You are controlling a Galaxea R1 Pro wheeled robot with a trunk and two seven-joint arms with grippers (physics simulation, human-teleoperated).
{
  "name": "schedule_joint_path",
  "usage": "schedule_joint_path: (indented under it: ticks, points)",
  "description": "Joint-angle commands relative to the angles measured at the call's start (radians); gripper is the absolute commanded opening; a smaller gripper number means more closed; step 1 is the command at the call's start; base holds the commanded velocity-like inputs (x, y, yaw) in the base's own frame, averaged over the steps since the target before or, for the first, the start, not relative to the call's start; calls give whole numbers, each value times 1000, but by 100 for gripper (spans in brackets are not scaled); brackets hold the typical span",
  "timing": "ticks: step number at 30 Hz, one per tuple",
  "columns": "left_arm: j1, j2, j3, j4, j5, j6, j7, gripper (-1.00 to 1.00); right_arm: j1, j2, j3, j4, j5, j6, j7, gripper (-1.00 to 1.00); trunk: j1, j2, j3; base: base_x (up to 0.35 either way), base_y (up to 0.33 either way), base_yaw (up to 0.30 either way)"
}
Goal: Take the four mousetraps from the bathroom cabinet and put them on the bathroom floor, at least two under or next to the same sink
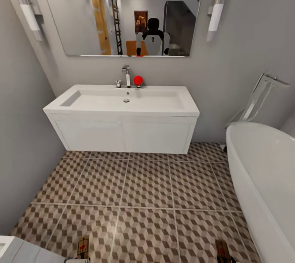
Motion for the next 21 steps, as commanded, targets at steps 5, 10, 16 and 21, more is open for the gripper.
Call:
schedule_joint_path:
  ticks: [5, 10, 16, 21]
  points:
    - [-1, -1, -8, 3, 0, -5, 8, -100, -1, 1, -8, 0, 0, -4, 13, -100, 1, 0, -1, 326, 0, 0]
    - [-1, -1, -9, 3, 0, -5, 8, -100, -1, 1, -8, 0, 0, -4, 13, -100, 1, 0, -1, 324, 0, 0]
    - [-1, -1, -8, 3, 0, -5, 8, -100, -1, 1, -8, 0, 0, -4, 13, -100, 1, 0, -1, 115, 0, 0]
    - [-1, -1, -9, 3, 0, -5, 8, -100, -1, 1, -8, 0, 0, -4, 13, -100, 1, 0, -1, 10, 0, 0]
